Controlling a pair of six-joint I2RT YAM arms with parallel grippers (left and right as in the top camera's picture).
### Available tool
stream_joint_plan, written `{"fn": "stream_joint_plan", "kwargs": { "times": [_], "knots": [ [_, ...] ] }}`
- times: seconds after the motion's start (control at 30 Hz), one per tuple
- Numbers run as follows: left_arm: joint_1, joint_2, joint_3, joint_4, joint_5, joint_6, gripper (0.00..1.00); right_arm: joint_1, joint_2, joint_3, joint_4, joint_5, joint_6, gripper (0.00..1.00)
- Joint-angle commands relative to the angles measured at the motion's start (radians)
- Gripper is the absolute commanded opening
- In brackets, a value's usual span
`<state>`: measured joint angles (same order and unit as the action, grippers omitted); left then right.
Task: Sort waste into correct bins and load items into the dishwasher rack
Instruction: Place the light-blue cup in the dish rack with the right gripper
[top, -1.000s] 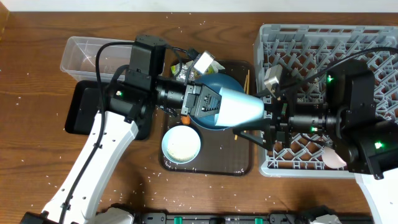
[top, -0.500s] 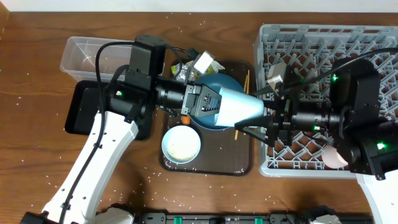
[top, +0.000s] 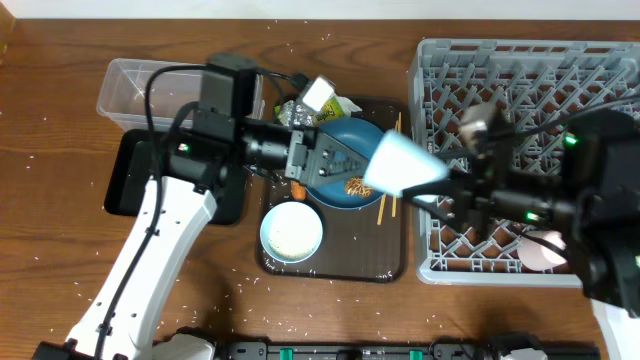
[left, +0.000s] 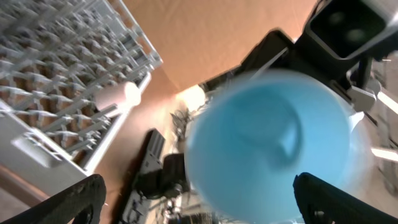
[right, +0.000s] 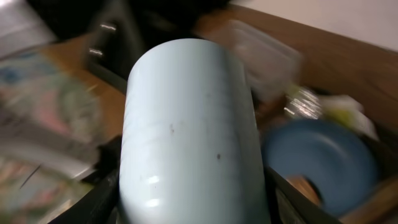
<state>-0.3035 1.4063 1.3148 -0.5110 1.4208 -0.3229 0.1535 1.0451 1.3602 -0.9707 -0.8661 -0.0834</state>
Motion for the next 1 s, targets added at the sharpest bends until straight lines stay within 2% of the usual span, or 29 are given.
{"fn": "stream_joint_plan", "kwargs": {
  "times": [0.0, 0.13, 0.23, 0.43, 0.67, 0.97],
  "knots": [
    [0.038, -0.004, 0.0, 0.005, 0.023, -0.034, 0.98, -0.091, -0.022, 0.006, -0.04, 0.261, 0.132, 0.42],
    [0.083, -0.004, 0.0, 0.005, 0.027, -0.066, 0.98, -0.219, -0.032, 0.006, -0.156, 0.561, 0.248, 0.38],
    [0.097, -0.004, 0.0, 0.005, 0.027, -0.08, 0.98, -0.315, -0.021, 0.006, -0.261, 0.809, 0.309, 0.31],
    [0.097, -0.004, 0.0, 0.005, 0.027, -0.079, 0.98, -0.459, 0.035, 0.006, -0.393, 1.149, 0.418, 0.33],
    [0.097, -0.004, 0.0, -0.013, 0.033, -0.083, 0.98, -0.576, 0.123, 0.006, -0.431, 1.239, 0.508, 0.31],
    [0.097, -0.004, 0.0, -0.026, 0.034, -0.083, 0.98, -0.716, 0.254, 0.006, -0.428, 1.197, 0.528, 0.31]
  ]
}}
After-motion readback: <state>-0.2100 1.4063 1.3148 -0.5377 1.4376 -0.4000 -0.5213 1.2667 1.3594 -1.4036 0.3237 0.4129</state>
